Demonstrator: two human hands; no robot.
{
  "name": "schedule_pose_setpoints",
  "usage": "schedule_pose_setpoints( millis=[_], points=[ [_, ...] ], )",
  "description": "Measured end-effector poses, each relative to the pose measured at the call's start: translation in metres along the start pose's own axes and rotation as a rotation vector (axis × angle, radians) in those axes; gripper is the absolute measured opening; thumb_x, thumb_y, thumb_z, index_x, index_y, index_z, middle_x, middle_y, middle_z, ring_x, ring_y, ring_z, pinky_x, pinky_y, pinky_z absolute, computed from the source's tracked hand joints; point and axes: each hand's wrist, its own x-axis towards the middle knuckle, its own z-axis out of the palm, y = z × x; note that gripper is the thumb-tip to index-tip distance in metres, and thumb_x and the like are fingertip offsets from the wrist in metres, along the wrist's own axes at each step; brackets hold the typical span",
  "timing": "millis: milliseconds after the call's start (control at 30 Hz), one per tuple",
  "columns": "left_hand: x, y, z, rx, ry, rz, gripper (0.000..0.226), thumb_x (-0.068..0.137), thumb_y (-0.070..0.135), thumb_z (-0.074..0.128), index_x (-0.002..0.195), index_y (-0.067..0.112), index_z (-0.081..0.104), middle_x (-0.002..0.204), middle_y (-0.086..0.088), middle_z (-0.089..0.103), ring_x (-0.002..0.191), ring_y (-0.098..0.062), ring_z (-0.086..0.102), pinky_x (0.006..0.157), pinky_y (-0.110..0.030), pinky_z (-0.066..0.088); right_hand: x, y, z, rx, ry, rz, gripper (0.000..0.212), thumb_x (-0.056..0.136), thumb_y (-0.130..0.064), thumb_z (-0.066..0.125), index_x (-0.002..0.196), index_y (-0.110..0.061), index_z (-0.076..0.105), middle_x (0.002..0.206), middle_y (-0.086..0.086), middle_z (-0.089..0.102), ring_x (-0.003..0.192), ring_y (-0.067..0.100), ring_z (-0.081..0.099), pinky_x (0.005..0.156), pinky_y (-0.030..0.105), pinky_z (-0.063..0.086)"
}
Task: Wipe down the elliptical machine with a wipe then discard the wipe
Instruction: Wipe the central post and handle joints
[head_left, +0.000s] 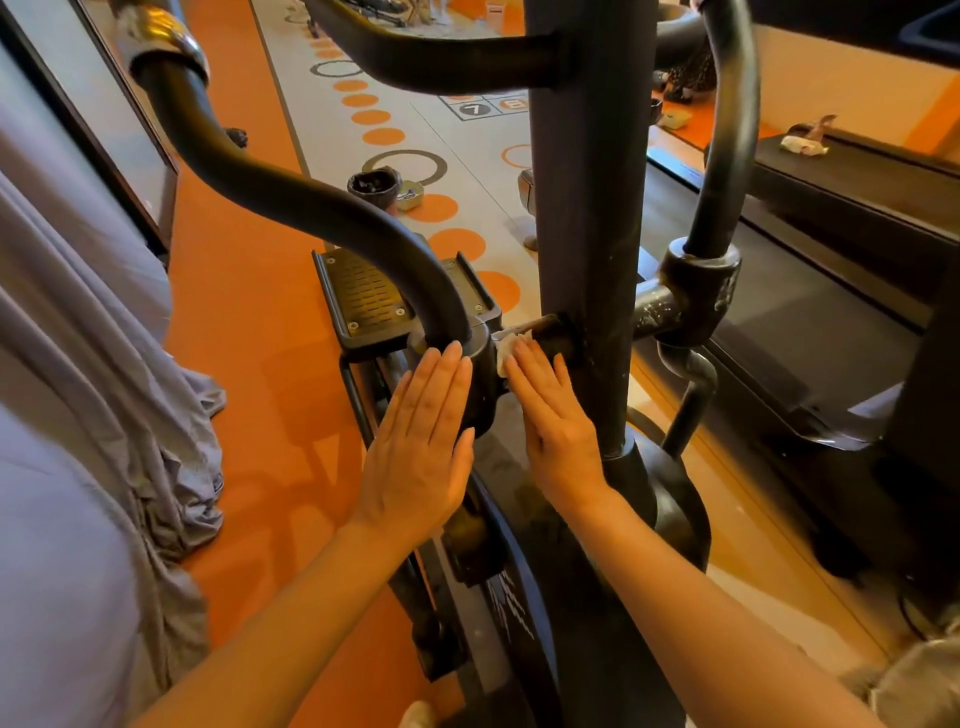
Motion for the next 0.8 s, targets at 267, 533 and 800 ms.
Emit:
schedule_pose_setpoints(
  millis=[267,533,800],
  points=[
    [0.0,-0.002,0.003,-0.024,0.01,0.007,0.067,0.098,0.019,0.044,0.155,0.006,0.012,0.163,-0.012,0.013,0.153,-0.022,0.004,0.124,-0.042,0.014,-0.021,-0.007,0.025,-0.213,-0.175,0.098,0.062,0.103,-0.024,0.021,0.153,-0.016,-0.015,0.162,0.001,-0.02,0.15,0.024,-0.012,0.118,0.051,-0.013],
    [-0.001,-0.003,0.008,-0.024,-0.004,0.0,0.069,0.097,0.02,0.041,0.156,0.008,0.007,0.163,-0.013,0.01,0.153,-0.024,0.002,0.124,-0.044,0.013,-0.011,-0.008,0.02,-0.227,-0.177,0.032,0.054,0.105,-0.027,0.011,0.154,-0.008,-0.003,0.162,0.01,-0.009,0.15,0.025,-0.007,0.122,0.043,-0.005],
    [-0.001,-0.004,0.01,-0.005,-0.005,0.008,0.068,0.098,0.02,0.041,0.156,0.007,0.007,0.164,-0.012,0.007,0.153,-0.025,0.001,0.125,-0.042,0.008,-0.021,0.0,0.018,-0.2,-0.127,-0.022,0.065,0.101,-0.013,0.035,0.154,-0.009,-0.003,0.163,0.008,-0.009,0.151,0.026,-0.002,0.123,0.037,0.001]
  ],
)
